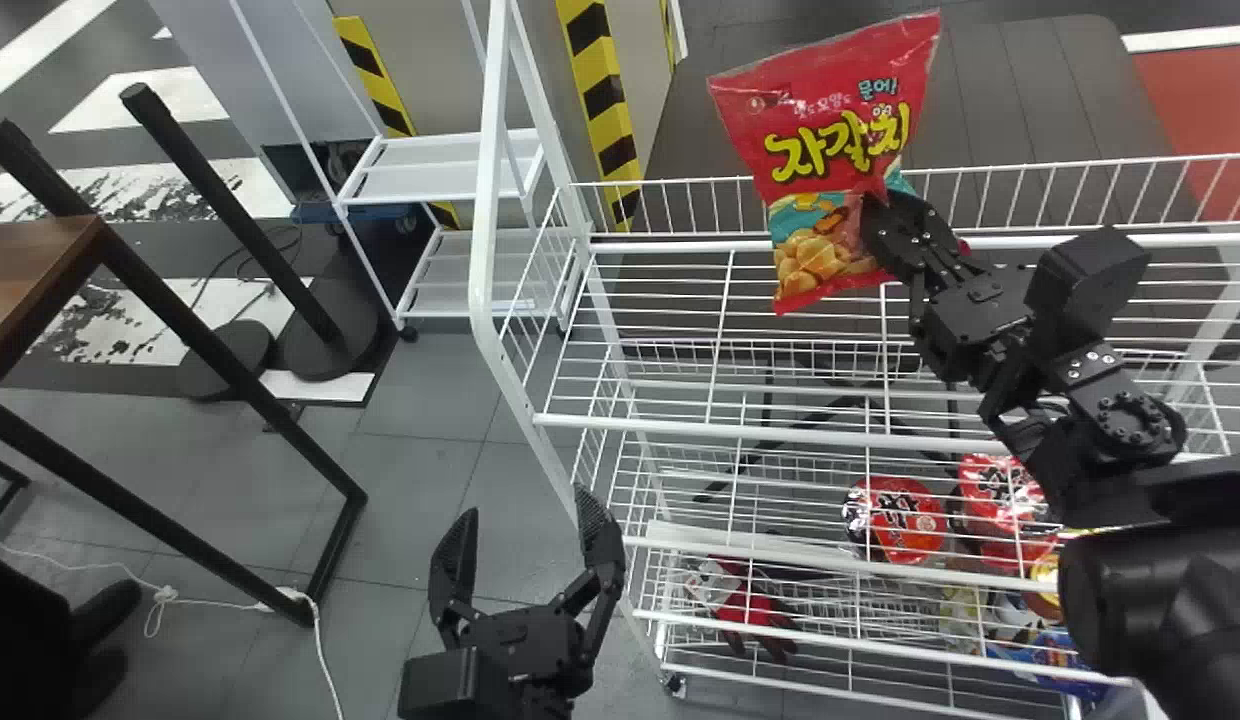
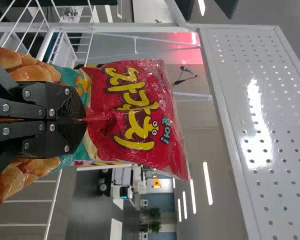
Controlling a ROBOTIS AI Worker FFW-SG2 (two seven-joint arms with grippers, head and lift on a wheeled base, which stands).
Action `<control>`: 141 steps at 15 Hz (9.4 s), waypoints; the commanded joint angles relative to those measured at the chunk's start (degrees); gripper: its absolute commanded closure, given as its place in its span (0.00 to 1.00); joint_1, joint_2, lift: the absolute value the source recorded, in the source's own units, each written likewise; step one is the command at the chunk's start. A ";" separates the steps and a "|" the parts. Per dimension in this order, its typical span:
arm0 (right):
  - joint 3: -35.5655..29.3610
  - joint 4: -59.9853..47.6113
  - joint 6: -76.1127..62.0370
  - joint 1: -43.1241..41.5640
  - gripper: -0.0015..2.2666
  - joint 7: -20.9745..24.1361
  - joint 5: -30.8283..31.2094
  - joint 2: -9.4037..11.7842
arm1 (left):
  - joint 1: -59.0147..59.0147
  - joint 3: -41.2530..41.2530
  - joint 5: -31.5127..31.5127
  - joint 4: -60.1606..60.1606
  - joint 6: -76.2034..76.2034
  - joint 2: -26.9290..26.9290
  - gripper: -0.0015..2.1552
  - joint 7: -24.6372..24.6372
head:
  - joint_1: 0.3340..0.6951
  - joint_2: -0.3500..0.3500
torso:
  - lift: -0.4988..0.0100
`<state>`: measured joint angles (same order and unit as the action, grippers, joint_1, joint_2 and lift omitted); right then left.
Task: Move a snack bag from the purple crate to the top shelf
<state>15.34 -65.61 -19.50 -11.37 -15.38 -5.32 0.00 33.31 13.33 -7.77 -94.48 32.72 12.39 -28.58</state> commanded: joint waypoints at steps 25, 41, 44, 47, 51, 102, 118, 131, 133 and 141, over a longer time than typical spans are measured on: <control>8.56 22.01 -9.19 -10.60 0.60 -3.08 -7.16 -0.05 | 1.14 -0.41 0.21 -0.18 4.58 0.62 0.04 -0.78 | 1.00 0.93 | 0.98; 10.15 22.19 -7.43 -9.73 0.05 -2.90 -7.33 -0.05 | 1.14 -0.50 0.21 0.26 5.81 0.53 0.04 -1.04 | 1.00 0.96 | 0.98; 9.53 16.21 -7.08 -5.24 0.05 -2.55 -6.98 -0.05 | 1.14 -0.50 0.21 0.26 6.87 0.53 0.04 -1.48 | 1.00 0.97 | 0.98; 8.56 5.31 -2.33 2.05 0.05 -2.20 -6.19 -0.05 | 1.50 -0.50 1.09 0.26 8.63 0.53 0.04 -2.27 | 1.00 0.99 | 0.98; 4.17 -6.99 0.66 11.37 0.05 -1.93 -6.45 -0.05 | 2.37 0.29 3.55 0.26 13.90 0.62 0.04 -4.38 | 1.00 1.00 | 0.98; -16.92 -21.76 -12.70 45.65 0.06 1.14 -6.54 9.05 | -47.64 25.78 -5.41 19.59 -45.69 -12.53 0.07 -19.41 | 1.00 0.12 | 0.98; -16.75 -21.41 -12.35 45.21 0.06 1.14 -6.89 9.05 | -50.54 26.66 -6.99 26.18 -38.13 -12.53 0.05 -16.68 | 1.00 0.16 | 0.98; -16.75 -20.97 -12.35 44.94 0.06 0.97 -7.51 9.05 | -51.15 25.96 -7.08 27.24 -42.17 -12.53 0.26 -14.40 | 1.00 0.15 | 0.98; -16.75 -20.97 -12.53 44.94 0.06 0.97 -7.51 9.05 | -51.24 26.04 -6.91 27.24 -43.05 -12.53 0.33 -14.49 | 1.00 0.15 | 0.98; -16.57 -20.88 -12.35 44.85 0.06 0.97 -7.51 9.14 | -50.18 26.83 -1.81 25.66 -48.85 -12.53 0.63 -16.42 | 1.00 0.15 | 0.98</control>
<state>-1.27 -86.57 -31.86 33.56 -14.41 -12.83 9.11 -17.35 40.11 -11.61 -68.24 -15.32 0.26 -44.86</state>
